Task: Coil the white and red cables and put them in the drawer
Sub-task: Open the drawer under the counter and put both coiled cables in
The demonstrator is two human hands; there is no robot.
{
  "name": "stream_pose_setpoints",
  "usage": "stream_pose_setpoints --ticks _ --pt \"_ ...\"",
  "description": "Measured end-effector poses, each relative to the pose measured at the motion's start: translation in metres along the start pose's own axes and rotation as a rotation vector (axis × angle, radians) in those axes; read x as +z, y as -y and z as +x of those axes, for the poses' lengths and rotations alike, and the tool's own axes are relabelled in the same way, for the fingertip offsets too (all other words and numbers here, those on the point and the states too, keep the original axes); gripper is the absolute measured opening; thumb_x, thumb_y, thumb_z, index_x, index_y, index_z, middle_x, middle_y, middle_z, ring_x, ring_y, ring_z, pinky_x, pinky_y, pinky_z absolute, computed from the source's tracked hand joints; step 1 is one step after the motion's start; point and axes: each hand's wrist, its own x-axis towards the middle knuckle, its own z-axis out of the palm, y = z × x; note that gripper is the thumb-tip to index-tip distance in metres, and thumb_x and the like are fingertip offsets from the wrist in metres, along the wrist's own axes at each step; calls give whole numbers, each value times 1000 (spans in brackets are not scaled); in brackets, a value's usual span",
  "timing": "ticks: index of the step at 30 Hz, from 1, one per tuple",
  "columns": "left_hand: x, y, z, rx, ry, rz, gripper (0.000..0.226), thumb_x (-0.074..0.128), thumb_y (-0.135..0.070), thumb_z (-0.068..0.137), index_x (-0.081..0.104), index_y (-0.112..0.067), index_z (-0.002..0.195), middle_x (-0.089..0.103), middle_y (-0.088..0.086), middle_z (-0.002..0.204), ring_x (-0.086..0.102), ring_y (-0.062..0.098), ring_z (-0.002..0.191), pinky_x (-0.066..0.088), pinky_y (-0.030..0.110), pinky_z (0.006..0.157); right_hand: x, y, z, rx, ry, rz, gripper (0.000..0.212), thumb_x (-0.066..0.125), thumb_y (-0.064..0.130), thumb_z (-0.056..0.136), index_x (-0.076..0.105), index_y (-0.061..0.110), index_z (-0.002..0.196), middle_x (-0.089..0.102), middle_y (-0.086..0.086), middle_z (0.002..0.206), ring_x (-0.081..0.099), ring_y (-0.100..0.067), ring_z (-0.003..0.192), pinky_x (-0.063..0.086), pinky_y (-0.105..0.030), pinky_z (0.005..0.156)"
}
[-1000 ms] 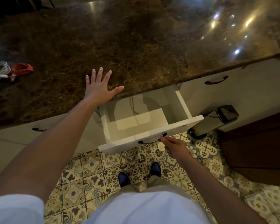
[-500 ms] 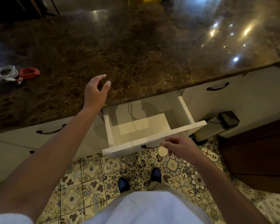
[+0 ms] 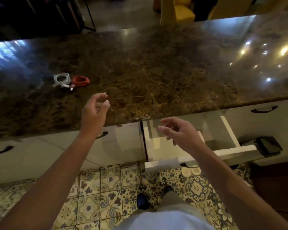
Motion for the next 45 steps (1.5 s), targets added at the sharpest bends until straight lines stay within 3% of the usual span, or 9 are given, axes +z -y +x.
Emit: stream_pose_setpoints --ticks 2,6,9,11,19,24,31,39,45 --pt "-16 8 7 -19 -49 33 14 56 -30 106 65 -21 111 70 0 102 71 18 96 60 32 84 13 14 17 -39 17 -6 35 74 36 94 68 22 126 74 4 98 70 -7 84 54 -22 63" --pt "-40 22 11 56 -151 202 17 60 -28 105 66 -15 95 61 7 104 63 22 92 50 25 80 38 38 52 -90 74 -43 44 73 36 95 63 20 134 73 8 104 71 -7 95 60 -26 77" --pt "-59 39 12 70 -163 258 14 62 -28 104 70 -18 108 59 4 119 63 15 95 53 19 83 64 53 77 -121 121 -104 50 73 41 94 58 23 139 70 8 113 68 -10 104 62 -34 88" --pt "-72 54 17 61 -179 290 20 62 -35 102 72 -25 117 55 2 131 63 19 110 56 29 93 82 64 92 -143 132 -156 56 73 45 93 56 26 142 67 10 117 66 -6 102 60 -28 85" --pt "-125 107 86 -39 -172 439 56 62 -49 99 51 -27 149 39 14 159 40 32 145 33 39 117 153 101 158 -178 75 -319 69 71 53 92 48 27 152 58 7 139 66 -5 90 63 -33 85" --pt "-146 131 148 -258 -167 332 79 56 -52 102 19 -19 163 40 13 158 51 27 138 45 44 106 197 119 205 -79 -22 -364 66 64 58 95 52 22 149 66 6 123 65 -11 104 55 -30 88" --pt "-168 154 207 -193 -42 471 67 52 -54 102 34 -22 158 50 14 144 58 29 126 54 50 98 233 139 257 219 -101 -38 64 64 54 98 53 13 146 78 0 96 64 -8 62 48 -23 44" --pt "-166 164 248 40 44 541 44 62 -40 101 64 -17 138 58 8 141 51 29 129 41 29 95 254 157 285 256 -166 -223 42 65 45 100 61 17 130 77 2 87 65 -5 62 48 -21 53" --pt "-161 168 262 49 132 593 51 66 -47 97 62 -19 139 65 9 134 55 31 126 48 42 98 262 163 296 307 -184 -279 34 72 42 96 63 19 119 77 3 81 70 -9 61 53 -25 56"
